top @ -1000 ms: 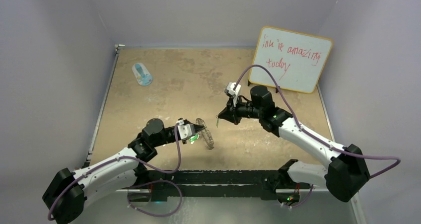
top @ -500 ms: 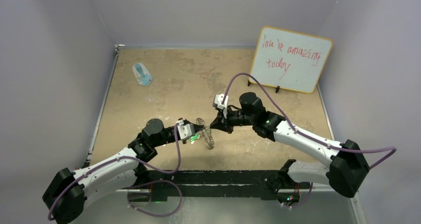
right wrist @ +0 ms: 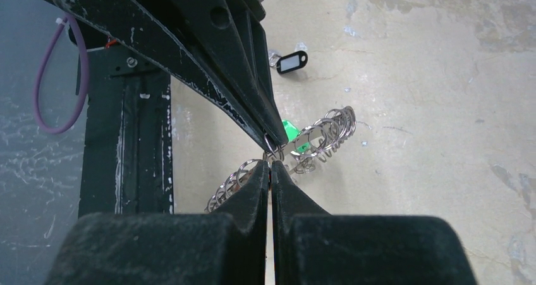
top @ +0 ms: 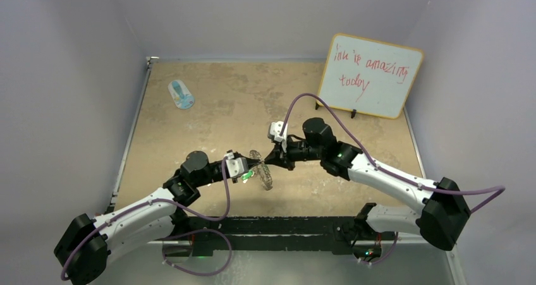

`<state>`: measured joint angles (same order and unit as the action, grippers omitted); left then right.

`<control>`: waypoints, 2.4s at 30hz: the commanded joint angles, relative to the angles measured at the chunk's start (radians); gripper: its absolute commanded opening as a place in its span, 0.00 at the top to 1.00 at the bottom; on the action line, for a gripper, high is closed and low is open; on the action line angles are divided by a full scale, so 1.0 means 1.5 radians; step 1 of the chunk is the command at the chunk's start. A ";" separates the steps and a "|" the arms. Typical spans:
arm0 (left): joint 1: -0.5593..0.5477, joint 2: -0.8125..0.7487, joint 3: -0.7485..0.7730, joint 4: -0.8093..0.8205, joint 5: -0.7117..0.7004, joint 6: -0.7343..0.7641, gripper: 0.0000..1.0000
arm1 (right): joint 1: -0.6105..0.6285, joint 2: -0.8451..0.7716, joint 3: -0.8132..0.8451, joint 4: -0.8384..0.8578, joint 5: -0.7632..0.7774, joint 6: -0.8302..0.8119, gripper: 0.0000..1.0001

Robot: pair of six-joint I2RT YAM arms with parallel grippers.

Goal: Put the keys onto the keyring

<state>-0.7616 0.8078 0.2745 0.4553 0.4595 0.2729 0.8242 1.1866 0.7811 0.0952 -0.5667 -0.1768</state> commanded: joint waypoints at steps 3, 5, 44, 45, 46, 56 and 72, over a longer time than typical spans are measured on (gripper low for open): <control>-0.004 -0.005 0.005 0.044 0.006 0.009 1.00 | 0.005 -0.005 0.037 0.008 0.021 -0.005 1.00; -0.004 -0.006 0.005 0.043 0.006 0.010 1.00 | 0.004 -0.005 0.034 0.013 0.030 -0.001 1.00; -0.004 -0.019 0.002 0.035 0.001 0.012 1.00 | 0.004 -0.081 -0.047 0.118 0.077 0.004 0.23; -0.004 -0.020 0.002 0.035 0.001 0.012 1.00 | 0.004 -0.084 -0.054 0.133 0.084 0.013 0.21; -0.004 -0.021 0.002 0.034 0.001 0.011 1.00 | 0.004 -0.086 -0.060 0.148 0.086 0.017 0.20; -0.004 -0.033 0.002 0.024 0.000 0.012 1.00 | 0.005 -0.162 -0.225 0.419 0.056 -0.111 0.23; -0.004 -0.030 -0.001 0.026 0.009 0.011 1.00 | 0.003 -0.092 -0.275 0.613 -0.047 -0.120 0.49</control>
<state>-0.7616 0.7746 0.2745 0.4355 0.4469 0.2806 0.8307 1.0298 0.3676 0.8268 -0.5838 -0.4007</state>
